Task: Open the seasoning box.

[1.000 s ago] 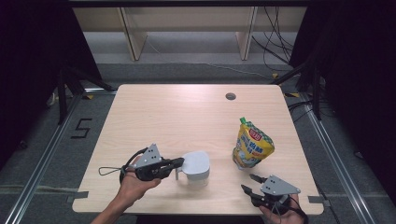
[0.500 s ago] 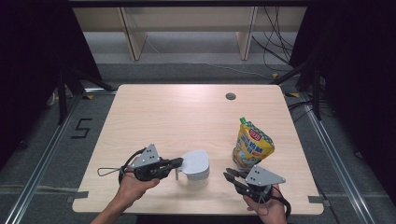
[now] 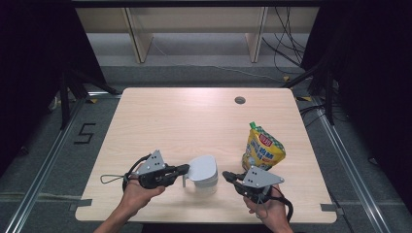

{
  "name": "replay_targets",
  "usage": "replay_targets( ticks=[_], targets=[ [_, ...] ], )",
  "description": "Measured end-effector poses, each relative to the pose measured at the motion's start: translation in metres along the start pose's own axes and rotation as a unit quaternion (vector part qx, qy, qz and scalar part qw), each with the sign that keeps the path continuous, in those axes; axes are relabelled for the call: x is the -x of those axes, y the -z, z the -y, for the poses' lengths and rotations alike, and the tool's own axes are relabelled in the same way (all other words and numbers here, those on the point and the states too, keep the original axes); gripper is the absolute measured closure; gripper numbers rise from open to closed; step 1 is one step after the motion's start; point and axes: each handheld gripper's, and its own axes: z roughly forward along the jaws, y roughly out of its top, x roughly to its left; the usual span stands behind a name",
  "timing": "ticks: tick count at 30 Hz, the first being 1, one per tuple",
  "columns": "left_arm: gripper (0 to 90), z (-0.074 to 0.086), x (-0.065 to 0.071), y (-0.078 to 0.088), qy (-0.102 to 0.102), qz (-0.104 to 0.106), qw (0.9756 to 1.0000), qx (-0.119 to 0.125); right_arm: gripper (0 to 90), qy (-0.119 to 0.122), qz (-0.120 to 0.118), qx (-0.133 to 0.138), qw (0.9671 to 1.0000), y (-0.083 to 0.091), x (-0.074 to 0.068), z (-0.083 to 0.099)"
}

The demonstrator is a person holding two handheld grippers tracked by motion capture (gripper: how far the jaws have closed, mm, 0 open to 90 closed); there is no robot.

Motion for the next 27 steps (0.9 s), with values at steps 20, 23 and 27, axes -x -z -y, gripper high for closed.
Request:
replay_targets(
  ticks=[20, 23, 27],
  targets=[
    [87.6, 0.007, -0.006, -0.002, 0.004, -0.004, 0.9999, -0.016, 90.0, 0.015, -0.013, -0.010, 0.9998, -0.013, 0.002, -0.016],
    [84.8, 0.008, -0.012, 0.000, 0.029, 0.000, 0.9996, -0.001, 90.0, 0.018, -0.003, -0.008, 0.9998, -0.007, 0.006, -0.018],
    [85.1, 0.002, -0.011, 0.005, 0.017, -0.005, 0.9998, 0.013, 90.0, 0.017, 0.004, -0.011, 0.9998, -0.006, 0.009, -0.015]
  ],
)
